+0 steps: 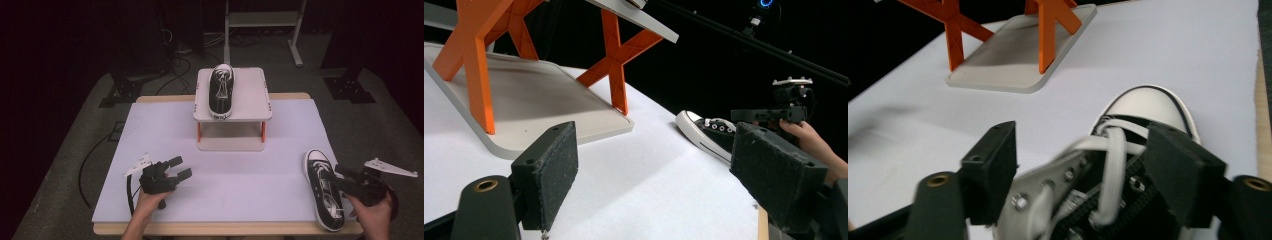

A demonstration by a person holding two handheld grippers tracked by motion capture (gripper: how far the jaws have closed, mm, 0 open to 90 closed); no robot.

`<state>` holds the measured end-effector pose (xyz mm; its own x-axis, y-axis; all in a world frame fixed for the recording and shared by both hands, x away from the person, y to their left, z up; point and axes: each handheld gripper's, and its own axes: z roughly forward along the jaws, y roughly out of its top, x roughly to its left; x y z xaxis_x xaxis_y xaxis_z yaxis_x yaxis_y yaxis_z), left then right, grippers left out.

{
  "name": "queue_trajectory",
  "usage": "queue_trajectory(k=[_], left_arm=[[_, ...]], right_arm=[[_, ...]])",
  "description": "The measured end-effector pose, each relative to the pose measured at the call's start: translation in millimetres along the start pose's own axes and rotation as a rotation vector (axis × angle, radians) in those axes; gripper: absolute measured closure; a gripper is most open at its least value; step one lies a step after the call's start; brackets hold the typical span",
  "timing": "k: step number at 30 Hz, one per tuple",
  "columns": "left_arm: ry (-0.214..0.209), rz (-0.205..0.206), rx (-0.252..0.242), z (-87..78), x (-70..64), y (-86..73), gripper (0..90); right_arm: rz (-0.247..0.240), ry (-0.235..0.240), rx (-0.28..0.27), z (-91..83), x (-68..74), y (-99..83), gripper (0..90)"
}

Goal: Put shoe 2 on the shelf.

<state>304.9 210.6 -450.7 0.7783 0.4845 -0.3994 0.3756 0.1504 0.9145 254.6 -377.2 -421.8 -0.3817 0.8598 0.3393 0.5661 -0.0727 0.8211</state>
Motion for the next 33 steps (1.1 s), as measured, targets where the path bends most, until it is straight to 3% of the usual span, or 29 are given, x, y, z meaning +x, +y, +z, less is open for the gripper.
queue_trajectory(k=[6,9,10,13,17,19,23,29,33], left_arm=[[0.0,-0.002,-0.005,-1.3,0.5,0.3,18.6],[-0.001,-0.013,-0.013,-2.4,0.8,0.4,18.6],[0.001,-0.013,-0.013,-2.7,1.2,0.5,18.6],[0.001,-0.015,-0.014,-2.6,1.8,0.1,18.6],[-0.001,-0.016,-0.015,-2.3,1.9,0.0,18.6],[0.0,-0.015,-0.012,-2.3,2.3,-0.1,18.6],[0.001,-0.02,-0.011,-1.6,2.5,-0.8,18.6],[0.002,-0.022,-0.012,-2.1,2.7,-0.9,18.6],[0.005,-0.022,-0.01,-3.2,3.6,-1.1,18.6]], right_arm=[[-0.057,-0.072,0.066,17.2,20.4,6.5,22.1],[-0.073,-0.125,0.092,22.6,22.4,6.0,23.5],[-0.072,-0.16,0.119,24.4,22.0,5.1,24.8],[-0.043,-0.164,0.125,22.6,19.0,4.1,33.7],[-0.035,-0.203,0.136,15.0,14.9,4.4,47.6],[-0.028,-0.229,0.151,13.5,11.8,3.0,47.8],[0.01,-0.209,0.158,11.5,6.2,-0.4,56.6],[-0.027,-0.203,0.201,16.4,11.1,0.4,68.7],[-0.003,-0.217,0.225,18.0,10.7,0.5,74.6]])
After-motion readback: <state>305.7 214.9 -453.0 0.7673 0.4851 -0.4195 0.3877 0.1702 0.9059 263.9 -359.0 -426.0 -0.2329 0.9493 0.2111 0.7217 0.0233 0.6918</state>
